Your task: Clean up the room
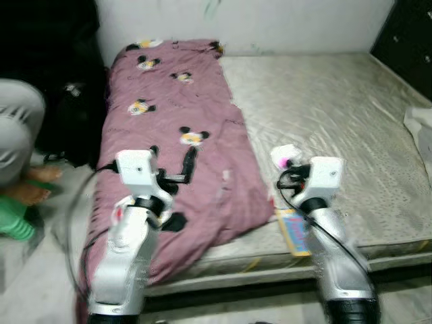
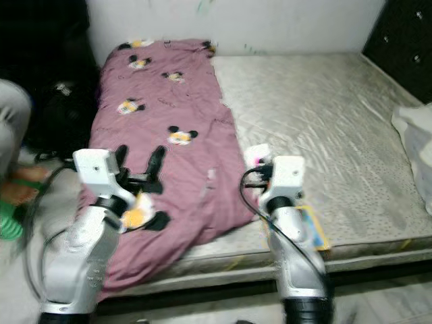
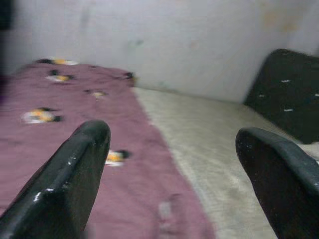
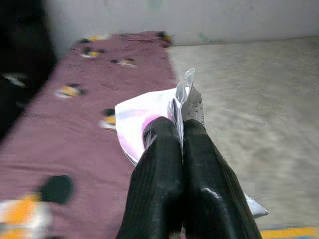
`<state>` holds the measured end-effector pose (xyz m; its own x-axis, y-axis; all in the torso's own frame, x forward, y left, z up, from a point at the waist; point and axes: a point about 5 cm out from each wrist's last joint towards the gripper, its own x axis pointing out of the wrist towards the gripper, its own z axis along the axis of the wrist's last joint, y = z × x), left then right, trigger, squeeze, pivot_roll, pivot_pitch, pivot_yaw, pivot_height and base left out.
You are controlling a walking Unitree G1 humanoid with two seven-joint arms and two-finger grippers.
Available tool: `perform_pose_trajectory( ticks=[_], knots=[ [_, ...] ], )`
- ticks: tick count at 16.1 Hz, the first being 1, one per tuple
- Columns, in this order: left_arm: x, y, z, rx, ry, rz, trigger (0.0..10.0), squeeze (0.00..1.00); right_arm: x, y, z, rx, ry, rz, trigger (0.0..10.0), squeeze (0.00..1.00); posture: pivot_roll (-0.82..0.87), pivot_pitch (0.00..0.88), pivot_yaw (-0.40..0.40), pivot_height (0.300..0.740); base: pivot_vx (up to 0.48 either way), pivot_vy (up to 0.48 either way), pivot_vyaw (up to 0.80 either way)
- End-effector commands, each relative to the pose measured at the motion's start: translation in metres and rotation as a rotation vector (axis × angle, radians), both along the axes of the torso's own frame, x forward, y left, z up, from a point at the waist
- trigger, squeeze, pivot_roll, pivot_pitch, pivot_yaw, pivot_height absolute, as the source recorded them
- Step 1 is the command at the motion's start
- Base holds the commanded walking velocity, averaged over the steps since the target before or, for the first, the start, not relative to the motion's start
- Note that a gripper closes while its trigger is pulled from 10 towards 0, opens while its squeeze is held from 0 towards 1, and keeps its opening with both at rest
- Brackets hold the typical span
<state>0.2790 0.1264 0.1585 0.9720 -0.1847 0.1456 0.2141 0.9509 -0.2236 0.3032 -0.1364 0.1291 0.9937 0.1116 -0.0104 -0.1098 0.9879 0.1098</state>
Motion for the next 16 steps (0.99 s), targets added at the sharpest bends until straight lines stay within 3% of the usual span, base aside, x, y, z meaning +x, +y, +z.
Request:
perform_pose_trajectory(
  ticks=[1,5,6,10,12,14,16],
  knots=[
    [0.0,-0.004,0.001,-0.005,0.001,-0.012,10.0,0.0,0.0,-0.005,0.005,-0.001,-0.023,-0.009,10.0,0.0,-0.07,0.099,0.0,0.74,0.0,0.476,0.0],
    [0.0,-0.003,0.002,0.017,-0.011,0.006,10.0,0.0,0.001,-0.004,0.005,0.0,-0.027,-0.005,10.0,0.0,-0.07,0.097,0.001,0.74,0.0,0.476,0.0],
    [0.0,0.002,0.002,0.071,-0.018,0.034,10.0,0.0,0.001,-0.004,0.005,0.0,-0.028,-0.004,10.0,0.0,-0.07,0.093,0.002,0.74,0.0,0.476,0.0],
    [-0.001,0.038,-0.002,0.12,-0.006,0.145,10.0,0.0,0.001,-0.004,0.005,0.0,-0.035,-0.001,10.0,0.0,-0.06,0.089,0.002,0.74,0.0,0.0,0.0],
    [0.004,0.037,0.005,0.098,-0.026,0.166,10.0,0.0,0.002,-0.001,0.007,-0.027,-0.057,0.015,10.0,0.0,-0.05,0.083,-0.002,0.74,0.0,0.0,0.0],
    [0.009,0.028,0.011,0.103,-0.059,0.152,10.0,0.0,0.001,0.002,0.01,-0.043,-0.076,0.037,10.0,0.0,-0.06,0.078,-0.002,0.74,0.0,0.0,0.8],
    [0.009,0.029,0.008,0.125,-0.03,0.161,10.0,0.0,0.001,0.0,0.011,-0.046,-0.079,0.034,10.0,0.0,-0.07,0.08,-0.001,0.74,0.0,0.0,0.8]
  ],
)
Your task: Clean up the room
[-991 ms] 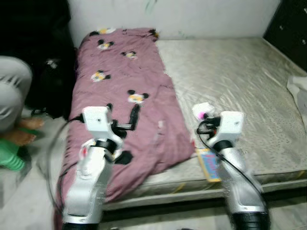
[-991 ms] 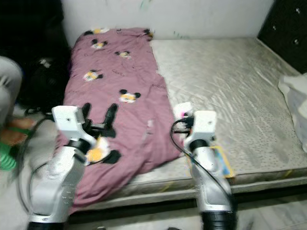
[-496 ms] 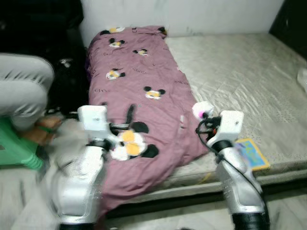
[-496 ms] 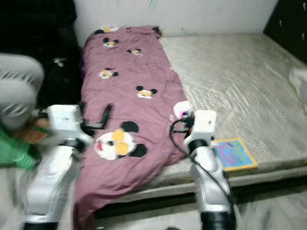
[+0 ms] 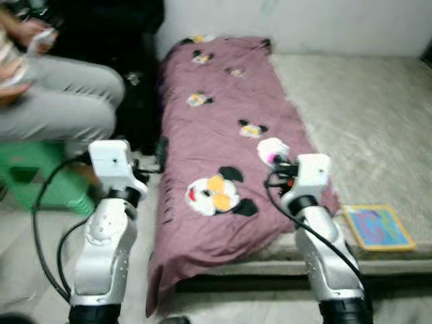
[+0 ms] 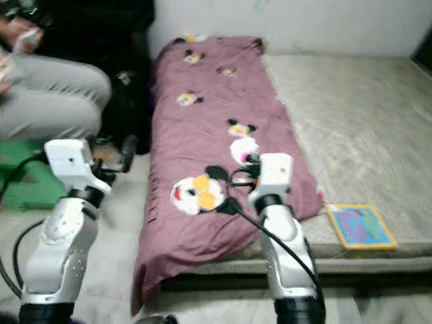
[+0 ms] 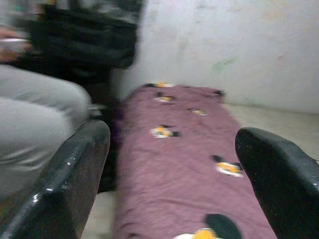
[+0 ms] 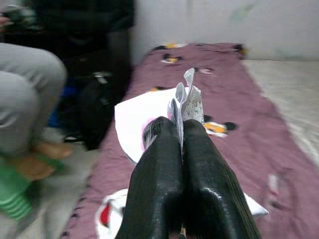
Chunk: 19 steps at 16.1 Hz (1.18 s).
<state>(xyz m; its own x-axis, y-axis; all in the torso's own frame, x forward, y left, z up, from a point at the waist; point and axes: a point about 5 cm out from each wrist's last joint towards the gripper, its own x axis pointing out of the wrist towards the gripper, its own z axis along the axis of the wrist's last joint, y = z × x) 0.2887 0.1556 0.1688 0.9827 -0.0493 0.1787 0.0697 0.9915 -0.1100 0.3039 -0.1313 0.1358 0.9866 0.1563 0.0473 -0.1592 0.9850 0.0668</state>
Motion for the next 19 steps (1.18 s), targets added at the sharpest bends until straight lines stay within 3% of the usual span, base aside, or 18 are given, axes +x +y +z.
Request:
perform_pose_trajectory(
  ticks=[1,3,4,8,14,19],
  knots=[
    [-0.001,0.001,-0.003,0.023,0.024,0.015,10.0,0.0,0.001,-0.005,0.006,-0.008,-0.021,-0.013,10.0,0.0,-0.06,0.082,-0.001,0.74,0.0,0.0,0.8],
    [-0.001,0.007,-0.006,0.038,0.08,0.068,10.0,0.0,0.002,-0.002,0.016,0.0,-0.05,-0.003,10.0,0.0,-0.06,0.086,-0.001,0.74,0.0,0.0,0.8],
    [-0.002,0.006,-0.005,-0.023,0.044,-0.039,10.0,0.0,0.004,0.001,0.02,0.005,-0.062,0.007,10.0,0.0,-0.06,0.084,-0.002,0.74,0.0,0.0,0.8],
    [-0.002,0.004,-0.005,-0.042,0.047,-0.033,10.0,0.0,0.007,0.005,0.021,0.005,-0.068,0.019,10.0,0.0,-0.06,0.08,-0.001,0.74,0.0,0.0,0.8],
    [0.002,0.004,-0.01,0.059,0.033,0.008,10.0,0.0,0.019,0.001,0.029,0.003,-0.094,0.016,10.0,0.0,-0.07,0.011,-0.007,0.74,0.0,0.0,0.8],
    [0.002,0.013,-0.006,0.067,0.008,0.062,10.0,0.0,0.026,0.01,0.027,0.026,-0.091,0.045,10.0,0.0,0.0,0.0,-0.032,0.74,0.0,0.0,0.8]
  ],
)
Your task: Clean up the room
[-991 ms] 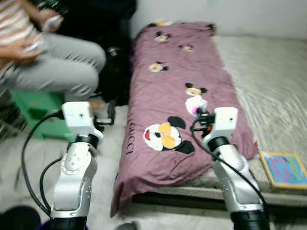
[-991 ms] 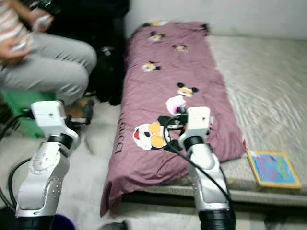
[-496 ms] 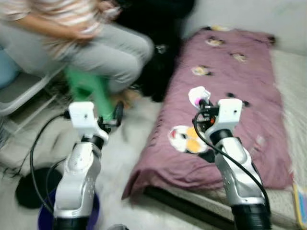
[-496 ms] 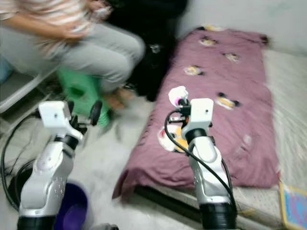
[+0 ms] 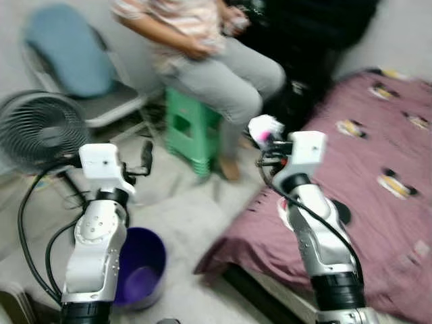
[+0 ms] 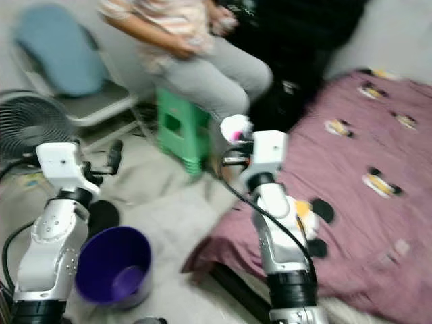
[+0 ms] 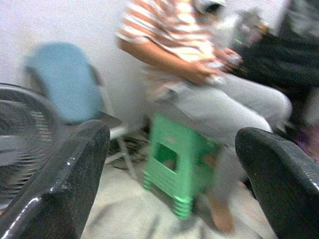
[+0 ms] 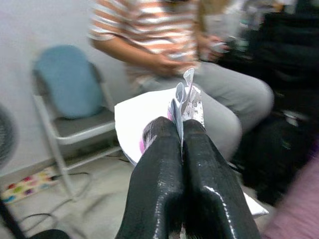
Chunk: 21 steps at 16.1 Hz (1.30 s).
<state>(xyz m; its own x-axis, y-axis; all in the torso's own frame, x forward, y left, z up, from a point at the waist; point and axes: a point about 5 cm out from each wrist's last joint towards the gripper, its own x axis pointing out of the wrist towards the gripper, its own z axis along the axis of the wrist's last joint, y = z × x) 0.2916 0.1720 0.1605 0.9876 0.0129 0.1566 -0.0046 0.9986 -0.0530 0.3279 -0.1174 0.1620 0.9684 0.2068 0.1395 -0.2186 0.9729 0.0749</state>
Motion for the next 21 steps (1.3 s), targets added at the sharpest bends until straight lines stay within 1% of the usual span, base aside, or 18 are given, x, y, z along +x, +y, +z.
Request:
perform_pose_trajectory(
  ticks=[1,4,6,8,10,11,12,13,14,15,16,17,18,20,21],
  knots=[
    [-0.003,0.0,0.004,0.031,-0.023,0.002,10.0,0.0,0.006,0.0,-0.004,0.006,0.01,-0.001,10.0,0.0,0.03,0.0,-0.036,0.74,0.0,0.0,0.8],
    [-0.004,0.009,0.005,0.036,-0.031,0.046,10.0,0.0,0.015,0.013,-0.003,0.016,0.006,0.033,10.0,0.0,0.07,0.0,-0.05,0.74,0.0,0.0,0.8],
    [-0.004,0.01,0.011,0.036,-0.052,0.071,10.0,0.0,0.019,0.02,0.001,0.011,-0.006,0.073,10.0,0.0,0.06,0.0,-0.068,0.74,0.0,0.0,0.7],
    [-0.006,0.009,0.01,0.027,-0.052,0.092,10.0,0.0,0.021,0.019,0.0,-0.013,-0.008,0.087,10.0,0.0,0.04,0.0,-0.073,0.74,0.0,0.0,0.52],
    [-0.004,-0.002,0.02,-0.006,-0.084,0.088,10.0,0.0,0.024,0.013,-0.001,-0.032,-0.004,0.082,10.0,0.0,0.04,0.0,-0.103,0.74,0.0,0.0,0.0],
    [-0.004,-0.007,0.022,-0.016,-0.092,0.085,10.0,0.0,0.024,0.01,-0.003,-0.043,0.005,0.08,10.0,0.0,0.04,0.0,-0.116,0.74,0.0,0.0,0.0],
    [-0.005,-0.011,0.019,-0.019,-0.086,0.096,10.0,0.0,0.025,0.007,-0.006,-0.059,0.016,0.08,10.0,0.0,0.05,0.0,-0.132,0.74,0.0,0.0,0.0],
    [-0.01,-0.014,0.014,-0.025,-0.074,0.114,10.0,0.0,0.025,0.009,-0.006,-0.067,0.012,0.095,10.0,0.0,0.05,0.0,-0.142,0.74,0.0,0.0,0.0],
    [-0.013,-0.015,0.007,-0.04,-0.033,0.145,10.0,0.0,0.025,0.014,-0.004,-0.068,0.002,0.105,10.0,0.0,0.05,0.0,-0.142,0.74,0.0,0.0,0.0],
    [-0.014,-0.018,0.007,-0.018,-0.035,0.125,10.0,0.0,0.025,0.02,-0.001,-0.078,-0.013,0.121,10.0,0.0,0.05,0.0,-0.143,0.74,0.0,0.0,0.0],
    [-0.014,-0.02,0.008,0.001,-0.045,0.104,10.0,0.0,0.024,0.021,-0.001,-0.076,-0.016,0.123,10.0,0.0,0.04,0.0,-0.141,0.74,0.0,0.0,0.0],
    [-0.013,-0.02,0.007,0.02,-0.048,0.093,10.0,0.0,0.023,0.023,-0.001,-0.079,-0.017,0.122,10.0,0.0,0.03,0.0,-0.133,0.74,0.0,0.0,0.8],
    [-0.013,-0.017,0.004,0.01,-0.034,0.091,10.0,0.0,0.02,0.025,0.001,-0.08,-0.027,0.124,10.0,0.0,0.0,0.0,-0.117,0.74,0.0,0.0,0.8],
    [-0.015,-0.018,-0.013,0.021,0.012,0.067,10.0,0.0,0.01,0.018,-0.009,-0.088,-0.018,0.093,10.0,0.0,-0.02,0.0,-0.107,0.74,0.0,0.0,0.8],
    [-0.016,-0.019,-0.013,0.024,0.018,0.07,10.0,0.0,0.006,0.013,-0.012,-0.08,-0.004,0.079,10.0,0.0,-0.02,0.0,-0.1,0.74,0.0,0.0,0.8]
  ],
)
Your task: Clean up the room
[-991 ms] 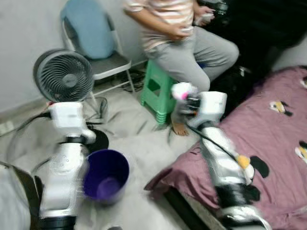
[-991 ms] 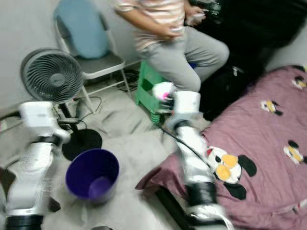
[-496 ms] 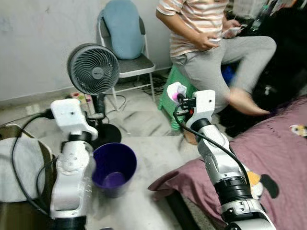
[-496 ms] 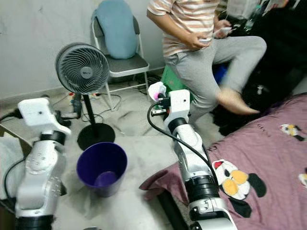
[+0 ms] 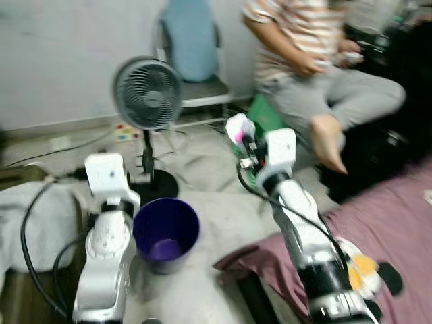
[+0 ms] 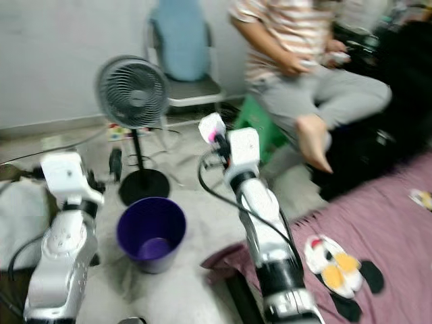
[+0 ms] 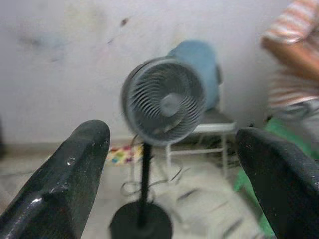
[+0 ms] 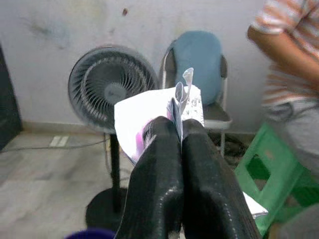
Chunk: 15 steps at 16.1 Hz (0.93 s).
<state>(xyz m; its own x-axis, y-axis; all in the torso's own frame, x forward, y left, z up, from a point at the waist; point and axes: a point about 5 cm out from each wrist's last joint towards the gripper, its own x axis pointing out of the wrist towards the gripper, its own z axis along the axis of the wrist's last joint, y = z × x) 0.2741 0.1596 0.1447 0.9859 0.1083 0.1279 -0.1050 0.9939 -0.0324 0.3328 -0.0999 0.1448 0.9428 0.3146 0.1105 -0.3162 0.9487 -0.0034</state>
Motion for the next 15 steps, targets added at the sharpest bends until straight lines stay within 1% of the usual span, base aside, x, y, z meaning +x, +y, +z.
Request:
perform_pose_trajectory(
  ticks=[1,3,6,11,13,15],
  knots=[
    [0.0,-0.007,0.004,0.001,-0.008,-0.027,10.0,0.0,-0.001,-0.005,0.006,0.002,-0.015,-0.017,10.0,0.0,-0.02,0.0,-0.092,0.74,0.0,0.0,0.8],
    [-0.005,-0.009,-0.008,0.0,0.033,-0.046,10.0,0.0,-0.004,-0.003,-0.001,-0.004,0.001,-0.027,10.0,0.0,-0.03,0.0,-0.084,0.74,0.0,0.0,0.8],
    [-0.007,-0.012,-0.005,-0.001,0.022,-0.049,10.0,0.0,-0.01,0.001,0.0,-0.004,0.006,-0.017,10.0,0.0,-0.02,0.015,-0.081,0.74,0.0,0.0,0.8],
    [-0.012,-0.013,-0.003,-0.003,0.023,-0.056,10.0,0.0,-0.012,0.001,-0.004,0.004,0.028,-0.022,10.0,0.0,0.0,0.051,-0.084,0.74,0.0,0.0,0.8],
    [-0.015,-0.012,-0.003,-0.003,0.025,-0.053,10.0,0.0,-0.015,0.003,-0.006,0.005,0.039,-0.017,10.0,0.0,0.0,0.064,-0.086,0.74,0.0,0.0,0.22],
    [-0.016,-0.014,-0.002,-0.018,0.019,-0.09,10.0,0.0,-0.015,0.001,-0.007,0.003,0.043,-0.021,10.0,0.0,-0.01,0.067,-0.087,0.74,0.0,0.0,0.0]
  ],
)
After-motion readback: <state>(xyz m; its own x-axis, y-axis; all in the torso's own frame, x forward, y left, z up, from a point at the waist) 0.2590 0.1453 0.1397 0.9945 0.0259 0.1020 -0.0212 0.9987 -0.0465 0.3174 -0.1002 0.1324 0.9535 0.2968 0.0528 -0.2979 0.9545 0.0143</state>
